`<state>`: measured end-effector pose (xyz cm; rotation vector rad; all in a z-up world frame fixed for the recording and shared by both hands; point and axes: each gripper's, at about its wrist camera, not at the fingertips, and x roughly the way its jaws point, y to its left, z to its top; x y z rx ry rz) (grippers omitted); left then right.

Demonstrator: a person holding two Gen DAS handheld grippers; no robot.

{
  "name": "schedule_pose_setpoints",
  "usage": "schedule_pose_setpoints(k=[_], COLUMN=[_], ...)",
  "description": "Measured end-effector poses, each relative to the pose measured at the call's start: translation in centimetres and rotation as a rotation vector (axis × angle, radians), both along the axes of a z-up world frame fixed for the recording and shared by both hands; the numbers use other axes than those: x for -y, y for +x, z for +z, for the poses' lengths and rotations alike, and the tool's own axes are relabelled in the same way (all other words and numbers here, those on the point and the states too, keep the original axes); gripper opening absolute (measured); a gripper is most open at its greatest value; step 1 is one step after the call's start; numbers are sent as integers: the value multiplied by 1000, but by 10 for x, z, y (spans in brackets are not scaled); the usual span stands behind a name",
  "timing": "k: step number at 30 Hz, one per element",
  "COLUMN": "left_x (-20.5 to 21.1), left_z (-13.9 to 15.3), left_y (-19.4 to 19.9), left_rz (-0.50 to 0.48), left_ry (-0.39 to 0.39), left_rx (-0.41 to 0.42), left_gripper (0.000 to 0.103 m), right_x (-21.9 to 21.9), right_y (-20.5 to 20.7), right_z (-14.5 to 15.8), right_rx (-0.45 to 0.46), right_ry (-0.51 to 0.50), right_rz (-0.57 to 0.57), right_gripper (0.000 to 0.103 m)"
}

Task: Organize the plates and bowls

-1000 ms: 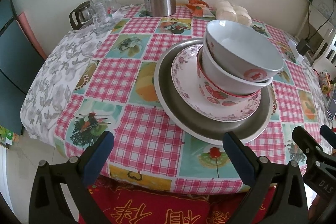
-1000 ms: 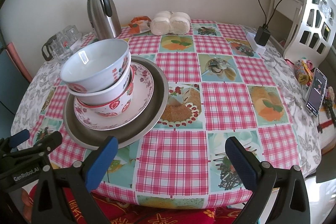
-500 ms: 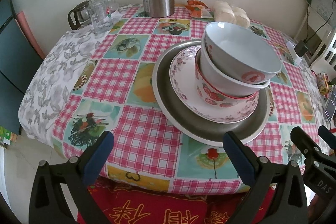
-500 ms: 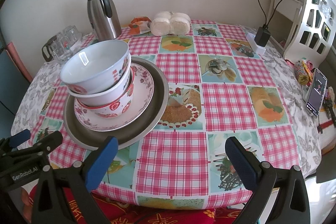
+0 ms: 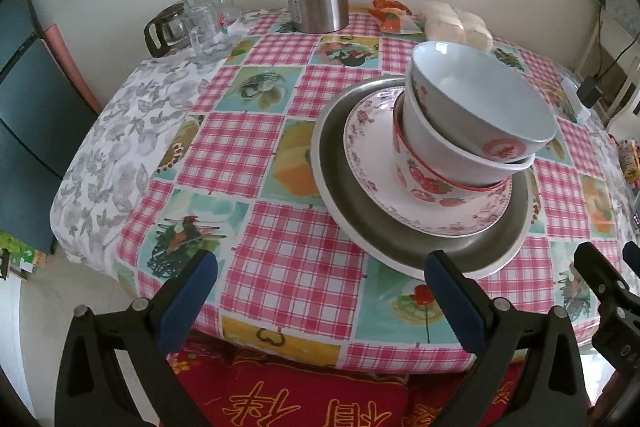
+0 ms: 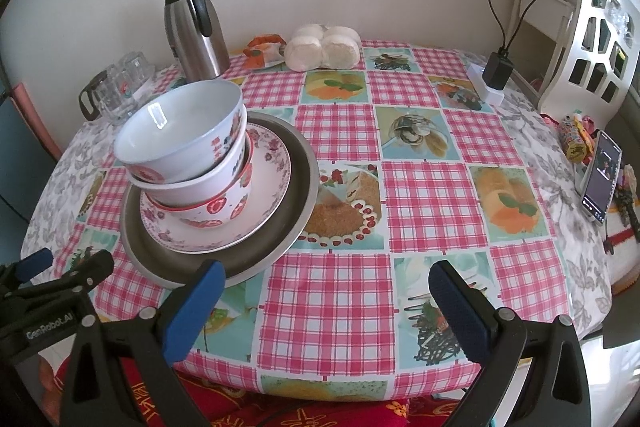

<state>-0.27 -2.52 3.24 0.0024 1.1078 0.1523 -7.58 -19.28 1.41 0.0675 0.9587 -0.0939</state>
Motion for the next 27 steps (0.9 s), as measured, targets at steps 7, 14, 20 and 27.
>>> schedule_pose_setpoints(k=[7, 14, 20, 27], left_x=[0, -1, -3, -4], left_z=[-1, -2, -3, -3], left_y=[0, 1, 1, 2], left_rz=[-4, -1, 3, 5], left_ry=[-5, -8, -11, -17], left_rx=[1, -9, -10, -18], left_gripper=[103, 103, 103, 103], right_x=[2, 3, 4, 3], right_y=[1, 1, 1, 1], right_z=[-1, -2, -2, -3], right_rx=[-1, -1, -1, -3], right_ry=[1, 0, -1, 1], right_rz=[-6, -8, -10, -10], right_gripper=[103, 103, 103, 103])
